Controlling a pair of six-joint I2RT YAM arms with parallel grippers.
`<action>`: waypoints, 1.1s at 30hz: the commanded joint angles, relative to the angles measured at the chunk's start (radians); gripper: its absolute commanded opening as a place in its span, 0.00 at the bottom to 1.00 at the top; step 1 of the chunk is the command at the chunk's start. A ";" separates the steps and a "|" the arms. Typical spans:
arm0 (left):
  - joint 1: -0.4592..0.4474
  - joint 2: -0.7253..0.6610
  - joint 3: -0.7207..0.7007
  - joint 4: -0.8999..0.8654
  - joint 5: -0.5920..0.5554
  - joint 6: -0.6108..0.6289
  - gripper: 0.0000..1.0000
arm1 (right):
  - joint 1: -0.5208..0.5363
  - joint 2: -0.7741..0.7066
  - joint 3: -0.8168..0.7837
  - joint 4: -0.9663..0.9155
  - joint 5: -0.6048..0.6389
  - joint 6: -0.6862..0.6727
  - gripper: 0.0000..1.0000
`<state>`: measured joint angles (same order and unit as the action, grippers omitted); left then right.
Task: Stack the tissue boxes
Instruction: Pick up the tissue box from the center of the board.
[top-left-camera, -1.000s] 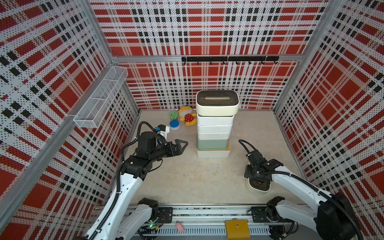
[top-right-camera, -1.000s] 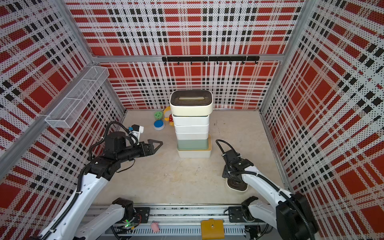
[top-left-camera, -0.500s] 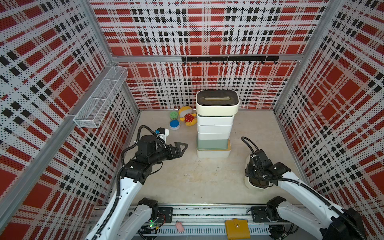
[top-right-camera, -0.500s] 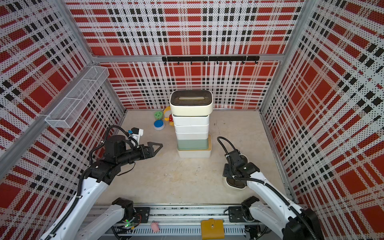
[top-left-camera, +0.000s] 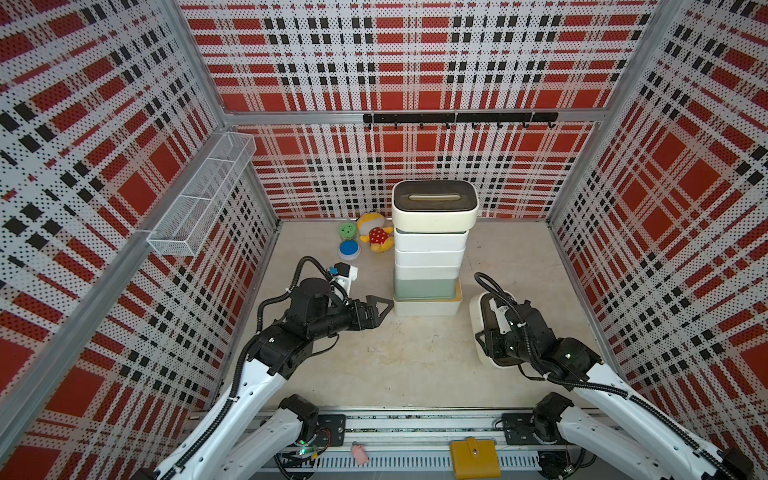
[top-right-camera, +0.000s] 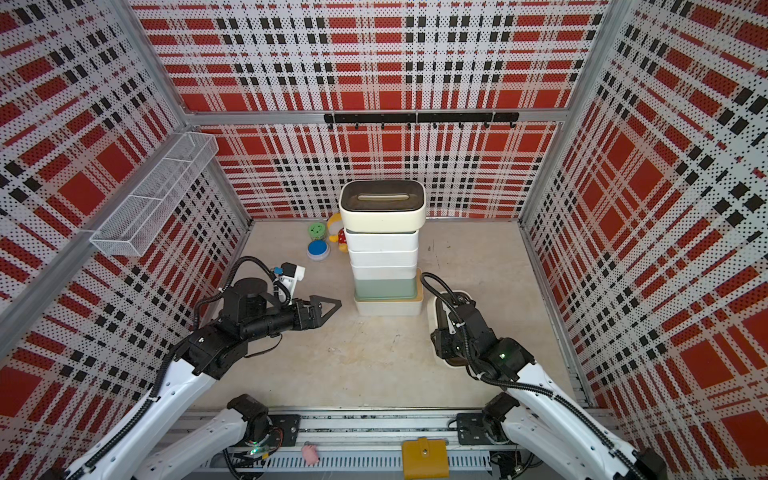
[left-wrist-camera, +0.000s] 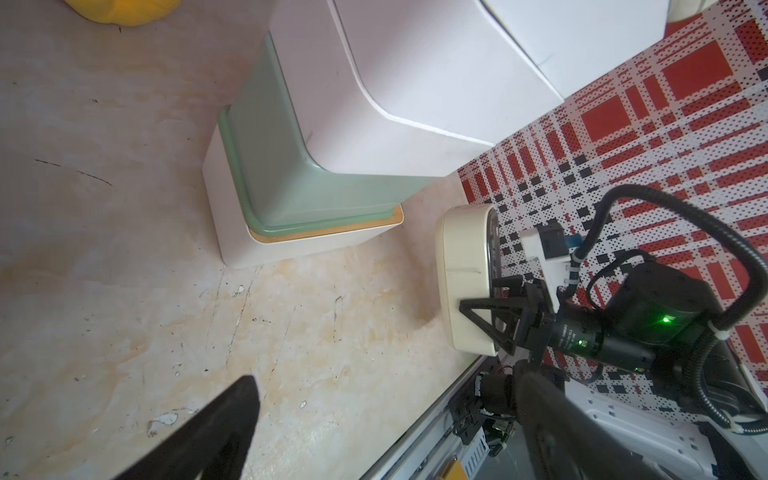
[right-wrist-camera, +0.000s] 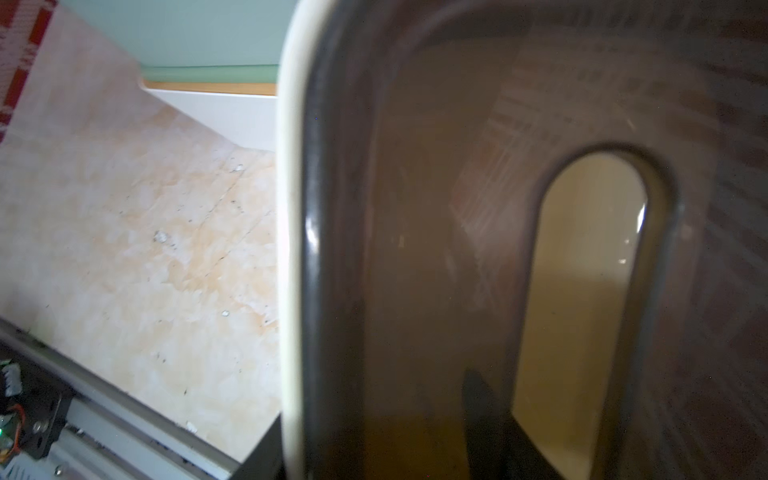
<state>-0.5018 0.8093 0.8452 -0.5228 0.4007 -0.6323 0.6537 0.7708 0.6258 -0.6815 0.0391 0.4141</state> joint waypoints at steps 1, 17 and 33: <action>-0.037 -0.001 0.006 0.024 -0.041 -0.030 0.99 | 0.065 0.011 0.047 0.144 0.007 -0.114 0.41; -0.211 0.127 0.083 0.017 -0.083 -0.042 0.99 | 0.300 0.044 0.014 0.341 0.032 -0.293 0.40; -0.286 0.369 0.188 0.098 -0.037 -0.046 0.99 | 0.341 0.040 0.019 0.392 -0.041 -0.332 0.39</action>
<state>-0.7826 1.1595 1.0000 -0.4561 0.3443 -0.6838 0.9878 0.8436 0.6289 -0.4057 0.0166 0.1162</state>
